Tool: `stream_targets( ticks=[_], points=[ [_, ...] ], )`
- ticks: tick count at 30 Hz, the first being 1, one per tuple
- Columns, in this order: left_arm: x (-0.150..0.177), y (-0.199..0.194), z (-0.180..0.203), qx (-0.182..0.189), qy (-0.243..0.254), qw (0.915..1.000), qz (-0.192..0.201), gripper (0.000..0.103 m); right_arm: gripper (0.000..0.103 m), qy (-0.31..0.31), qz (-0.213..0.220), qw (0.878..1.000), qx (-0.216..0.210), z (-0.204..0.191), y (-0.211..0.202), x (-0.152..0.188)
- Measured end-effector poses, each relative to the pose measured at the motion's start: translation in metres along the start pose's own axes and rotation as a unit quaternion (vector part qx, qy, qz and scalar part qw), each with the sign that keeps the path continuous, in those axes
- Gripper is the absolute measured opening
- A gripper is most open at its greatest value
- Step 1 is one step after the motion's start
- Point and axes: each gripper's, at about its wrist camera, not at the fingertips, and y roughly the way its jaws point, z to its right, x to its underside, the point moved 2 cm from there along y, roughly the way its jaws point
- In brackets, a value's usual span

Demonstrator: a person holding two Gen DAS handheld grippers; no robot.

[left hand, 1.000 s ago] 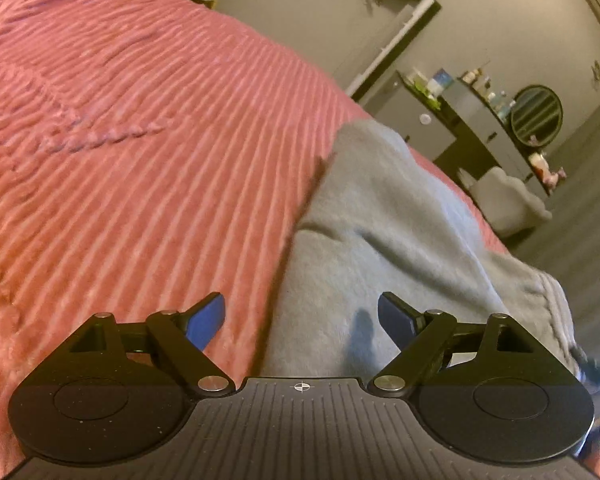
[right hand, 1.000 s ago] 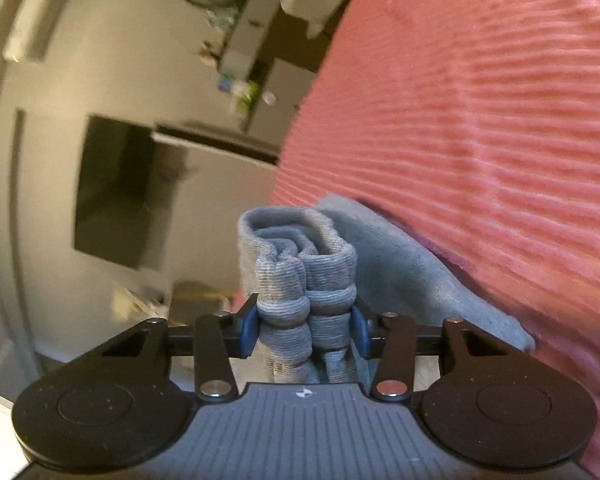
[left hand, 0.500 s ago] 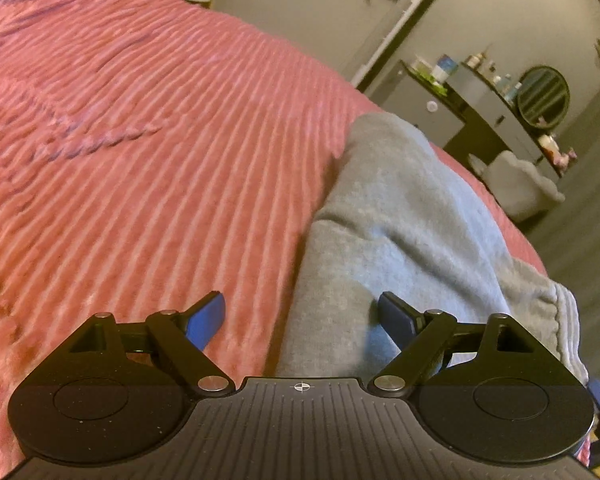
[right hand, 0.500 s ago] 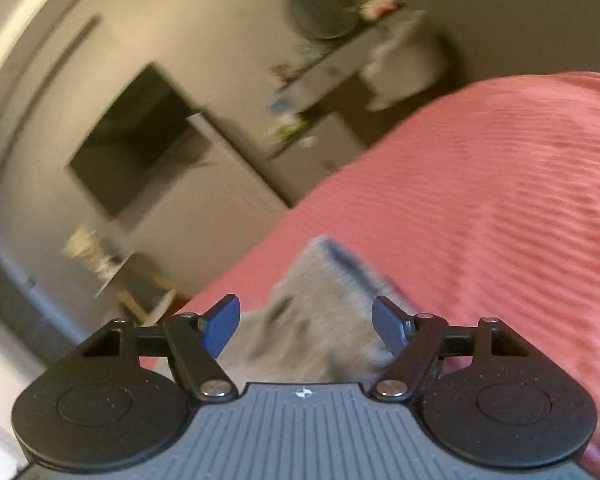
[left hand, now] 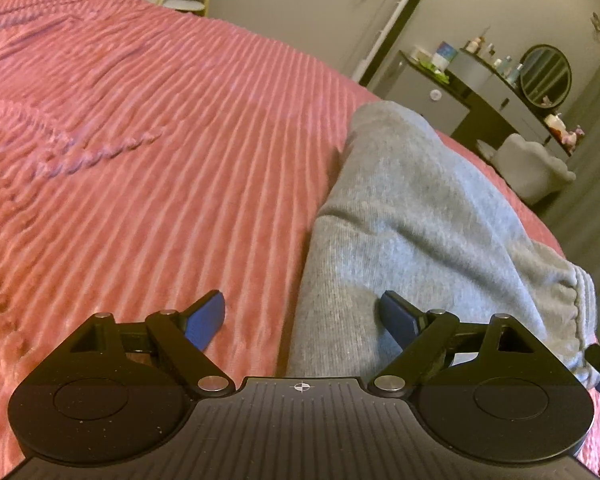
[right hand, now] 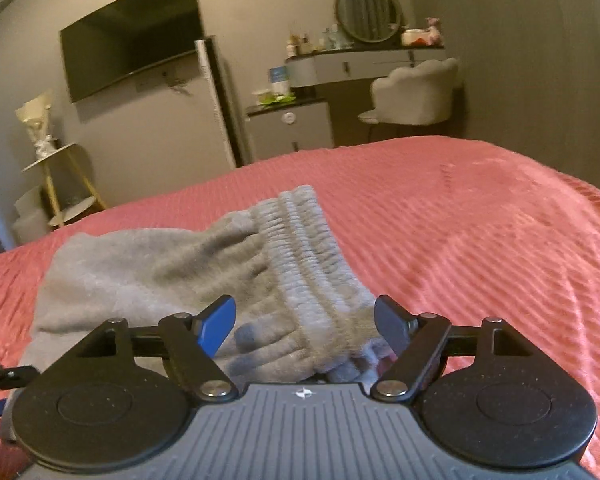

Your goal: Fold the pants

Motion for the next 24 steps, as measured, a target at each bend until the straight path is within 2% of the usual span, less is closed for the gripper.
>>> stream_targets(
  ticks=[2, 4, 7, 9, 11, 12, 15, 17, 21, 24],
  points=[
    [0.000, 0.000, 0.000, -0.001, 0.002, 1.0000, -0.001, 0.089, 0.087, 0.018, -0.015, 0.999, 0.030, 0.015, -0.008, 0.008],
    [0.000, 0.000, 0.000, -0.001, 0.002, 1.0000, -0.002, 0.089, 0.087, 0.041, -0.013, 0.999, 0.025, 0.022, -0.010, 0.007],
    [0.000, 0.000, -0.001, -0.001, 0.001, 1.0000, -0.003, 0.090, 0.094, 0.018, -0.002, 1.000, 0.016, 0.014, -0.013, 0.007],
    [0.000, 0.000, -0.001, 0.000, 0.001, 1.0000, -0.004, 0.090, 0.094, -0.002, -0.025, 1.000, 0.018, 0.007, -0.006, 0.012],
    [0.000, 0.000, -0.001, 0.001, 0.001, 1.0000, -0.004, 0.090, 0.096, 0.000, -0.065, 0.997, 0.043, 0.009, 0.010, 0.016],
    [0.000, 0.000, -0.002, 0.001, 0.002, 1.0000, -0.004, 0.090, 0.096, 0.012, -0.084, 0.995, 0.047, 0.012, 0.017, 0.018],
    [0.001, 0.001, -0.002, 0.002, 0.003, 1.0000, -0.003, 0.091, 0.097, 0.089, -0.123, 0.988, 0.018, 0.033, 0.029, 0.024],
    [0.001, 0.001, -0.001, 0.000, 0.005, 1.0000, -0.002, 0.091, 0.097, 0.112, -0.127, 0.986, 0.005, 0.040, 0.030, 0.025],
    [0.000, -0.003, -0.002, -0.001, 0.002, 1.0000, 0.007, 0.090, 0.097, 0.103, -0.126, 0.987, 0.009, 0.036, 0.028, 0.027],
    [-0.003, -0.015, -0.002, -0.002, -0.009, 0.9993, 0.036, 0.090, 0.097, 0.105, -0.125, 0.986, 0.014, 0.035, 0.028, 0.027]
  ],
)
